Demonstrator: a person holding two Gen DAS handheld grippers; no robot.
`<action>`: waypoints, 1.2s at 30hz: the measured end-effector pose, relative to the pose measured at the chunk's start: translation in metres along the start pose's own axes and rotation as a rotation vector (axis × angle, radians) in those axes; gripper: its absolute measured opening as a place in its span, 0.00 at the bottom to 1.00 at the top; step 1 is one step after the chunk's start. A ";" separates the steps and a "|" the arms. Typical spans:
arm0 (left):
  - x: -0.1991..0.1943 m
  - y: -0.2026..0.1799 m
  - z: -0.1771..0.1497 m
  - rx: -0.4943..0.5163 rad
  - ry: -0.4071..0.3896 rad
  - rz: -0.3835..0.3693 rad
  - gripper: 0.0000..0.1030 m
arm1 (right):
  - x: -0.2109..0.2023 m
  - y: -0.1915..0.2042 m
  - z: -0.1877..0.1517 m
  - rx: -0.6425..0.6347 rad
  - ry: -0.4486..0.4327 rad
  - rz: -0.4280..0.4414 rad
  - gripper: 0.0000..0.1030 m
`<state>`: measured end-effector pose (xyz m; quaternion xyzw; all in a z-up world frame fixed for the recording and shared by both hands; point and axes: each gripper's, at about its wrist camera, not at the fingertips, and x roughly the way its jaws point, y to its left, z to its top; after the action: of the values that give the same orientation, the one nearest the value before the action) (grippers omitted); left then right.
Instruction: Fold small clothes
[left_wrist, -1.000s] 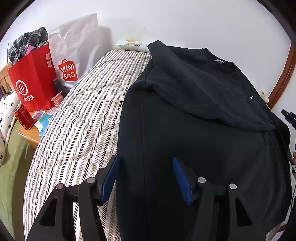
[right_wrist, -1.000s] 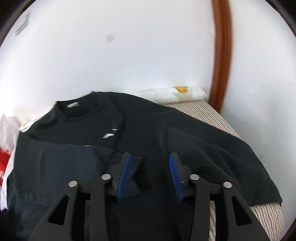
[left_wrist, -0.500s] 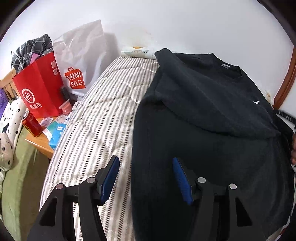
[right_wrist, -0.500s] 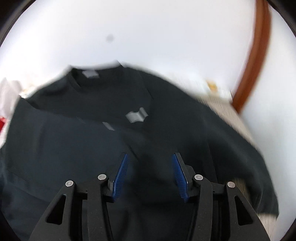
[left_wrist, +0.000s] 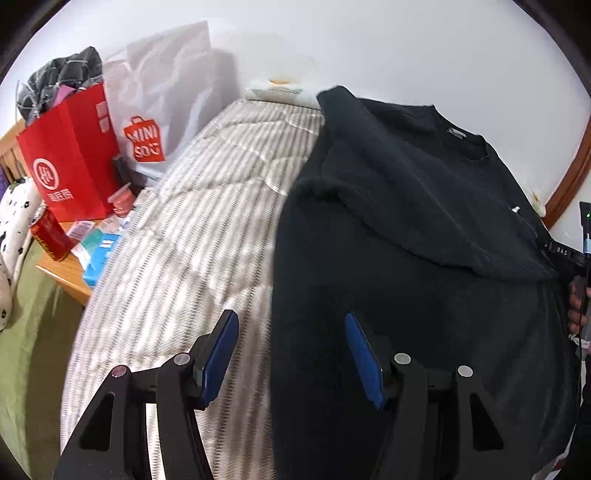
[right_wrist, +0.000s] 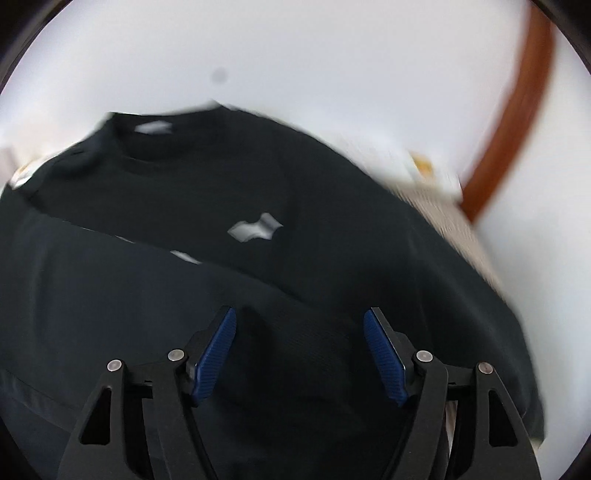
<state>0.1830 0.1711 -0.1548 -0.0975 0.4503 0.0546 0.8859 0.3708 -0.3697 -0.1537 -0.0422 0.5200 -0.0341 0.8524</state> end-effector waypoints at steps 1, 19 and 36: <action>0.002 -0.004 -0.002 0.006 0.003 0.002 0.56 | 0.007 -0.006 -0.002 0.027 0.032 0.075 0.69; -0.001 -0.018 -0.011 0.052 -0.019 0.050 0.57 | -0.029 -0.054 0.009 0.100 -0.058 0.166 0.25; 0.012 -0.022 0.034 0.117 -0.048 0.075 0.49 | -0.018 0.154 0.077 -0.232 -0.101 0.348 0.50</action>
<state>0.2212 0.1571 -0.1423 -0.0273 0.4349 0.0634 0.8978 0.4331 -0.2125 -0.1191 -0.0512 0.4766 0.1759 0.8598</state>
